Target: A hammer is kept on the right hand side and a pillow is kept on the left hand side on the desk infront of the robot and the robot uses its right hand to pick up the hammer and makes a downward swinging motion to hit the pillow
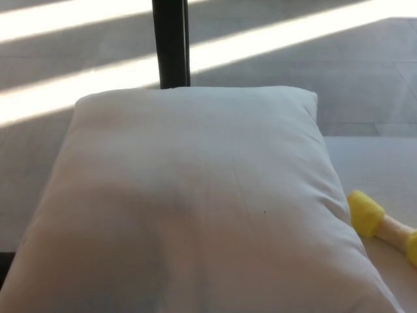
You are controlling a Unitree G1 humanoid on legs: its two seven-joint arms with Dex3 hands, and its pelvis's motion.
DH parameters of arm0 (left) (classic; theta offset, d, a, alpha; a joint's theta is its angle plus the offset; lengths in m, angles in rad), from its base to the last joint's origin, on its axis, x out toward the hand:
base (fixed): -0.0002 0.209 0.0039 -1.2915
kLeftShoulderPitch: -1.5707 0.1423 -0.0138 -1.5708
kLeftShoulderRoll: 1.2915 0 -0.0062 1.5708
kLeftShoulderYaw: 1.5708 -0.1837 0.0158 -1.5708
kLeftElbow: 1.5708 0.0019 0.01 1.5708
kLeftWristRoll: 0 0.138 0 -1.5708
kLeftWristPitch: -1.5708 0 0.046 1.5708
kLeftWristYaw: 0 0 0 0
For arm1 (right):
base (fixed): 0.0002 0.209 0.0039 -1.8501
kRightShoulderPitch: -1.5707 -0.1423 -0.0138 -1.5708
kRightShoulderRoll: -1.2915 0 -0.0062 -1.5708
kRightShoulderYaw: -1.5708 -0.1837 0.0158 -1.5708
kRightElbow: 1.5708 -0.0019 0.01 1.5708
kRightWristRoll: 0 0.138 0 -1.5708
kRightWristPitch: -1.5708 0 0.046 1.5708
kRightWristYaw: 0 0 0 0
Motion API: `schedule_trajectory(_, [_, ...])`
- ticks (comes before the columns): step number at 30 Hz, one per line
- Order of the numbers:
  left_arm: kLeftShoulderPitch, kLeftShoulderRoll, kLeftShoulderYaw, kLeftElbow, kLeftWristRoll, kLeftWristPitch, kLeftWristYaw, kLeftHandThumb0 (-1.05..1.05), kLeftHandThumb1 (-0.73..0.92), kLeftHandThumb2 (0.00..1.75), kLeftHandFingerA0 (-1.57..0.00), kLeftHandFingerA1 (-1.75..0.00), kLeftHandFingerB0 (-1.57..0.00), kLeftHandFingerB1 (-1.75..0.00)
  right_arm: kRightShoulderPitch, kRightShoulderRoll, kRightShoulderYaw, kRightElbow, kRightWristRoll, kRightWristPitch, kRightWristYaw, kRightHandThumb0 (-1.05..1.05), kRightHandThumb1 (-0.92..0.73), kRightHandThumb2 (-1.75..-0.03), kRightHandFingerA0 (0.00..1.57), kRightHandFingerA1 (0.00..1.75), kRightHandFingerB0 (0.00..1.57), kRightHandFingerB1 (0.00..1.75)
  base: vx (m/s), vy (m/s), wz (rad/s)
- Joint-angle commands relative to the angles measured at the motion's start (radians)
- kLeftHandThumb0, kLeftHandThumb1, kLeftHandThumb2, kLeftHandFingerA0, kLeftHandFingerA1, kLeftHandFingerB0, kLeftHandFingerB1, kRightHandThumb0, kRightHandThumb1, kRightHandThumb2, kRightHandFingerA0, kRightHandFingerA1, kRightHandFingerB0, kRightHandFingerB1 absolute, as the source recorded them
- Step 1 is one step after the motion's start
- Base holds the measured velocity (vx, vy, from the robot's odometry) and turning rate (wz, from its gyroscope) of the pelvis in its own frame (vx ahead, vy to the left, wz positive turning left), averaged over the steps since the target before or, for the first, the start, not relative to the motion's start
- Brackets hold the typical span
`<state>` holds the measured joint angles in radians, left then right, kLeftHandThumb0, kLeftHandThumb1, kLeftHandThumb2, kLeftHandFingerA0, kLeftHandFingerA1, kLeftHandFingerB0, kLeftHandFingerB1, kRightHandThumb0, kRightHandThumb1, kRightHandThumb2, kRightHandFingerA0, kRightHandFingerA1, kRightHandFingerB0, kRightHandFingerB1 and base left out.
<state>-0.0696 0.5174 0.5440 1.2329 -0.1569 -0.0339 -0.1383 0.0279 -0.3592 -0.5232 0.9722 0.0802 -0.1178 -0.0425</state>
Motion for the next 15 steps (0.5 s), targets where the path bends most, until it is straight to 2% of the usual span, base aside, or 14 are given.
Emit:
schedule_trajectory(1, [-0.009, 0.024, 0.033, 0.029, -0.060, 0.021, -0.025, -0.60, 0.63, 0.59, -0.62, -0.66, -0.57, -0.49, -0.007, 0.001, -0.066, -0.001, 0.092, -0.022, -0.037, -0.59, -0.51, -0.85, 0.47, 0.64, 0.37, 0.48, 0.00, 0.000, 0.00])
schedule_trajectory(2, [-0.009, 0.024, 0.034, 0.030, -0.060, 0.021, -0.025, -0.60, 0.63, 0.59, -0.62, -0.66, -0.57, -0.49, -0.007, 0.001, -0.068, -0.001, 0.091, -0.022, -0.037, -0.59, -0.51, -0.85, 0.47, 0.64, 0.37, 0.48, 0.00, 0.000, 0.00])
schedule_trajectory(3, [-0.014, 0.022, 0.060, 0.028, -0.086, 0.017, -0.030, -0.62, 0.63, 0.58, -0.62, -0.69, -0.54, -0.50, 0.010, 0.017, -0.097, -0.064, 0.119, -0.008, -0.048, -0.57, -0.62, -0.59, 0.51, 0.97, 0.39, 0.33, 0.00, 0.000, 0.00])
schedule_trajectory(4, [-0.005, 0.023, 0.078, 0.028, -0.101, 0.018, -0.020, -0.63, 0.62, 0.59, -0.61, -0.67, -0.53, -0.49, 0.008, 0.023, -0.118, -0.073, 0.145, 0.002, -0.041, -0.59, -0.63, -0.59, 0.38, 0.77, 0.35, 0.32, 0.00, 0.000, 0.00])
schedule_trajectory(5, [-0.016, 0.023, 0.107, 0.028, -0.124, 0.009, -0.004, -0.62, 0.63, 0.59, -0.57, -0.63, -0.56, -0.48, -0.018, 0.021, -0.175, -0.094, 0.197, 0.030, -0.064, -0.65, -0.65, -0.60, 0.55, 1.01, 0.33, 0.31, 0.00, 0.000, 0.00])
schedule_trajectory(7, [-0.022, 0.021, 0.119, 0.028, -0.129, 0.004, 0.001, -0.62, 0.63, 0.59, -0.57, -0.63, -0.56, -0.48, -0.030, 0.020, -0.200, -0.103, 0.212, 0.043, -0.075, -0.65, -0.65, -0.60, 0.55, 1.01, 0.33, 0.31, 0.00, 0.000, 0.00])
schedule_trajectory(8, [-0.033, 0.019, 0.129, 0.023, -0.137, -0.001, 0.006, -0.62, 0.64, 0.59, -0.58, -0.65, -0.60, -0.51, -0.044, 0.023, -0.228, -0.116, 0.239, 0.034, -0.076, -0.61, -0.66, -0.60, 0.35, 0.66, 0.29, 0.30, 0.00, 0.000, 0.00])
schedule_trajectory(9, [-0.056, 0.019, 0.139, 0.017, -0.145, -0.008, 0.002, -0.61, 0.66, 0.60, -0.59, -0.61, -0.58, -0.46, -0.076, 0.000, -0.257, -0.116, 0.254, 0.007, -0.081, -0.63, -0.71, -0.61, 0.17, 0.40, 0.24, 0.28, 0.00, 0.000, 0.00])
schedule_trajectory(10, [-0.074, 0.017, 0.133, 0.005, -0.142, -0.012, -0.013, -0.62, 0.67, 0.60, -0.60, -0.60, -0.57, -0.47, -0.115, -0.022, -0.283, -0.141, 0.278, 0.000, -0.084, -0.71, -0.55, -0.87, 0.06, 0.36, 0.14, 0.41, 0.00, 0.000, 0.00])
schedule_trajectory(13, [-0.086, 0.014, 0.116, -0.020, -0.134, -0.018, -0.047, -0.62, 0.67, 0.60, -0.59, -0.61, -0.57, -0.49, -0.172, -0.042, -0.318, -0.216, 0.298, 0.006, -0.084, -0.72, -0.56, -0.89, 0.05, 0.34, 0.12, 0.40, 0.00, 0.000, 0.00])
schedule_trajectory(14, [-0.088, 0.010, 0.116, -0.030, -0.138, -0.012, -0.050, -0.62, 0.65, 0.59, -0.61, -0.63, -0.60, -0.52, -0.194, -0.048, -0.316, -0.263, 0.289, 0.007, -0.101, -0.37, -0.42, -1.01, 0.02, 0.52, 0.00, 0.47, 0.00, 0.000, 0.00])
schedule_trajectory(15, [-0.087, 0.009, 0.114, -0.033, -0.138, -0.009, -0.051, -0.60, 0.67, 0.60, -0.63, -0.68, -0.59, -0.52, -0.226, -0.057, -0.315, -0.307, 0.287, -0.001, -0.108, -0.38, -0.37, -0.99, 0.03, 0.53, 0.00, 0.49, 0.00, 0.000, 0.00])
